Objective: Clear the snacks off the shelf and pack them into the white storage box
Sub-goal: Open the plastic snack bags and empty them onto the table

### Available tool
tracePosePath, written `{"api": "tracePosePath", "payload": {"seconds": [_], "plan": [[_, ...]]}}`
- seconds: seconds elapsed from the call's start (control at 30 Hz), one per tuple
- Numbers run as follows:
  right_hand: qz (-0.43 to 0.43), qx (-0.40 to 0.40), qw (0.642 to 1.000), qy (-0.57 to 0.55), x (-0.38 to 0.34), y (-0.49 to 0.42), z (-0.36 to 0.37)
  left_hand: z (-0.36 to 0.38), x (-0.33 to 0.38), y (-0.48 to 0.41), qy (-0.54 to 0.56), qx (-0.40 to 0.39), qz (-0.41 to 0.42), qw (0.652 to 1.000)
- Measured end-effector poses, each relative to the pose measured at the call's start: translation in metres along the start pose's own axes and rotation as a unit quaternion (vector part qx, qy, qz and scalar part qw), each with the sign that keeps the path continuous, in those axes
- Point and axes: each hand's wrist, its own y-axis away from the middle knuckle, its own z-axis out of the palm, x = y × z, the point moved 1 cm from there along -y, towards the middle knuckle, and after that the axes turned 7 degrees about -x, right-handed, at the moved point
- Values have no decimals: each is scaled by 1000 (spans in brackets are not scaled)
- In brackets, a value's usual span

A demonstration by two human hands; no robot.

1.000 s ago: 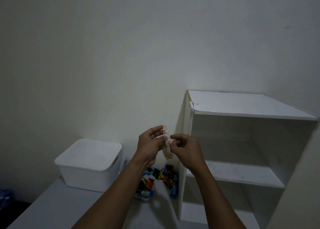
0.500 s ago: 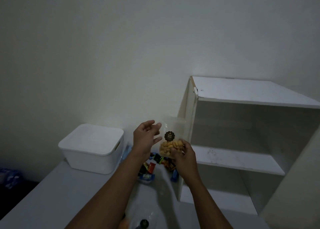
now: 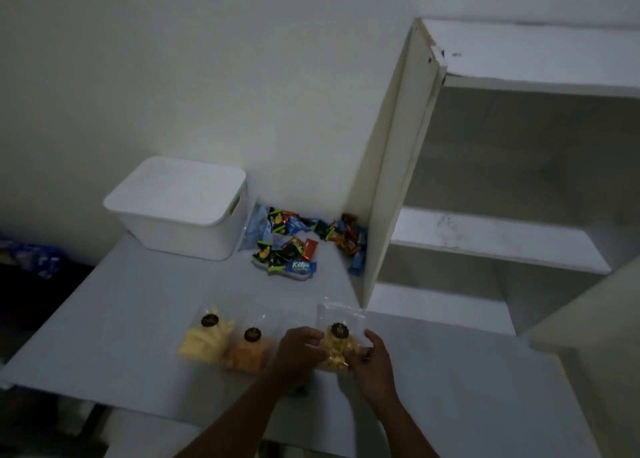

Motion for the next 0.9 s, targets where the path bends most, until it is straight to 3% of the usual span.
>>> {"api": "tracePosePath", "payload": {"seconds": [0.27, 0.4, 0.57, 0.67, 0.77, 0.9], "plan": [[57, -44, 993, 90, 60, 5, 4, 43, -43, 3, -114, -70, -39, 990], [52, -45, 973, 221, 85, -6, 10, 50, -48, 2, -193, -110, 12, 975], [52, -68, 958, 273, 108, -13, 16, 57, -50, -4, -219, -153, 15, 963], [45, -72, 950, 300, 109, -25, 15, 54, -42, -8, -220, -143, 18, 965], [28, -43, 966, 255, 99, -44, 14, 41, -35, -16, -188, -114, 36, 975], [-55, -34, 977, 204, 13, -40, 20, 1, -22, -25, -187, -40, 34, 981]]}}
